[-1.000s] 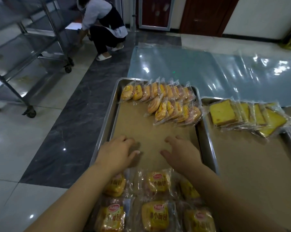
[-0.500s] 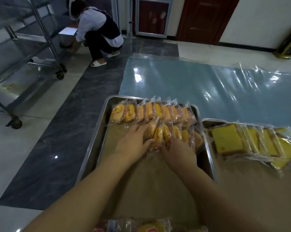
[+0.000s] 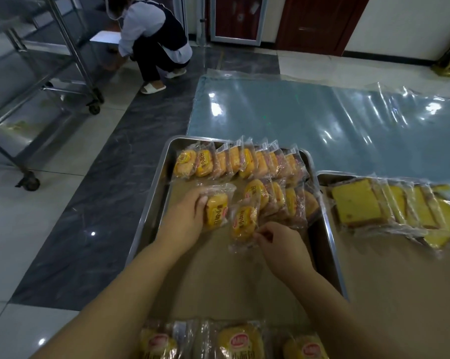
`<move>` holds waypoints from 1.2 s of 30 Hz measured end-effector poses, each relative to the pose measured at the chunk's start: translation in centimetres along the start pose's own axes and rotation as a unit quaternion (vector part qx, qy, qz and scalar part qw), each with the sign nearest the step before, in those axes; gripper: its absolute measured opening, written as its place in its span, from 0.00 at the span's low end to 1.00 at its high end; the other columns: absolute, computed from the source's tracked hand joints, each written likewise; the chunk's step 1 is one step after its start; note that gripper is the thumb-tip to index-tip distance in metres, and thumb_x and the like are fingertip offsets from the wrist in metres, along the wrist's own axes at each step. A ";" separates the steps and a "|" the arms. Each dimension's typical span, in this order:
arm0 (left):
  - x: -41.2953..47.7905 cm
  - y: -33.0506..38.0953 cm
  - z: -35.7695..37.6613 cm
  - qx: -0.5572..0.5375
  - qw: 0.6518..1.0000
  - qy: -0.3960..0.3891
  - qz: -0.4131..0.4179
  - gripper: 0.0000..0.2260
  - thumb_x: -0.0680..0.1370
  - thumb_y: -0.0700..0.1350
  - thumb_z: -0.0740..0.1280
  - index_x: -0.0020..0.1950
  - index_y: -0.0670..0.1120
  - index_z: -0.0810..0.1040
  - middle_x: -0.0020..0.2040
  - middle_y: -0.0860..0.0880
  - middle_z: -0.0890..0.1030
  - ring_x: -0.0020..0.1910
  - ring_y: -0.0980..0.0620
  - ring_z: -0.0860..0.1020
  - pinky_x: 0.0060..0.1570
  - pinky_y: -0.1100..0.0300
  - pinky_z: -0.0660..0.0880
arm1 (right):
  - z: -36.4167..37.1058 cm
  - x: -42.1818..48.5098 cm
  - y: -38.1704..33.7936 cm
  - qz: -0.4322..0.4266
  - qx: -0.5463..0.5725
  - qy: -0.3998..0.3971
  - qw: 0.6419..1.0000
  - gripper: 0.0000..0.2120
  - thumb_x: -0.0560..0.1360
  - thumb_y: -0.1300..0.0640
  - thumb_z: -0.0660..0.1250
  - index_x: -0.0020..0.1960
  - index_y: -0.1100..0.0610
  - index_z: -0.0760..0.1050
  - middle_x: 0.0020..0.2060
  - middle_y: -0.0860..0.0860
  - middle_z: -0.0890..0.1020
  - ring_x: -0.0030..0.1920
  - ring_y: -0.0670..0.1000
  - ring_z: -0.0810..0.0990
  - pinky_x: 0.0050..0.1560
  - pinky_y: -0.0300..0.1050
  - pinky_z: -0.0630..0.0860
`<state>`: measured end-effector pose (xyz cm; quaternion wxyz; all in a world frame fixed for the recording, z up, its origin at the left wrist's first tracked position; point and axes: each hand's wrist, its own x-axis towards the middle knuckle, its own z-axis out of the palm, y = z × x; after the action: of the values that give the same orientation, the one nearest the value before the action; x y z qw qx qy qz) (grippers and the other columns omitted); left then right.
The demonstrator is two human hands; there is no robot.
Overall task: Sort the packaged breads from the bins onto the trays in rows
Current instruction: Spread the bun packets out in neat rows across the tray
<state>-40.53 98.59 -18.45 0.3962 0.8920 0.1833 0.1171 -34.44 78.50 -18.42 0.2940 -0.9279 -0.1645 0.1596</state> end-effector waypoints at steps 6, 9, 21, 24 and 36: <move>-2.8 -1.0 -1.7 -0.002 0.992 -0.113 -0.062 0.15 0.81 0.50 0.57 0.68 0.57 0.66 0.56 0.53 0.78 0.53 0.54 0.77 0.54 0.54 0.75 | 0.2 -3.5 1.2 0.007 0.028 -0.072 0.997 0.06 0.73 0.49 0.68 0.38 0.46 0.78 0.34 0.43 0.80 0.35 0.42 0.78 0.37 0.40 0.76; -3.8 -1.5 -1.8 0.073 0.985 -0.147 -0.060 0.18 0.80 0.50 0.58 0.71 0.56 0.65 0.58 0.49 0.79 0.54 0.51 0.77 0.53 0.55 0.74 | 0.2 -4.8 1.1 0.002 -0.029 -0.140 0.990 0.11 0.72 0.44 0.68 0.35 0.48 0.78 0.31 0.46 0.80 0.33 0.44 0.78 0.33 0.42 0.75; -7.4 -2.1 -0.6 0.194 0.977 -0.080 -0.031 0.23 0.75 0.54 0.67 0.69 0.54 0.68 0.63 0.51 0.69 0.62 0.48 0.65 0.61 0.53 0.67 | 1.3 -4.3 0.6 -0.142 -0.126 -0.026 0.981 0.23 0.74 0.50 0.67 0.68 0.49 0.68 0.62 0.48 0.71 0.62 0.51 0.67 0.58 0.45 0.69; -8.1 -2.4 -0.6 0.188 0.978 -0.091 -0.018 0.23 0.75 0.51 0.68 0.69 0.51 0.69 0.64 0.50 0.70 0.62 0.50 0.66 0.62 0.55 0.67 | 2.1 -4.4 0.9 -0.125 -0.126 -0.052 0.983 0.22 0.74 0.47 0.65 0.67 0.49 0.68 0.63 0.48 0.69 0.64 0.51 0.67 0.57 0.47 0.72; -8.6 -1.6 0.6 0.116 0.984 -0.133 0.018 0.23 0.74 0.44 0.70 0.68 0.49 0.71 0.66 0.53 0.71 0.62 0.55 0.69 0.59 0.65 0.63 | 0.4 -6.3 4.1 0.019 -0.195 0.021 0.980 0.24 0.74 0.44 0.65 0.64 0.57 0.69 0.63 0.54 0.68 0.63 0.54 0.64 0.60 0.48 0.69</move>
<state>-48.46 95.60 -20.60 0.3090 0.9426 0.1255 -0.0170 -39.35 72.99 -19.91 0.1080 -0.9735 -0.1689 0.1100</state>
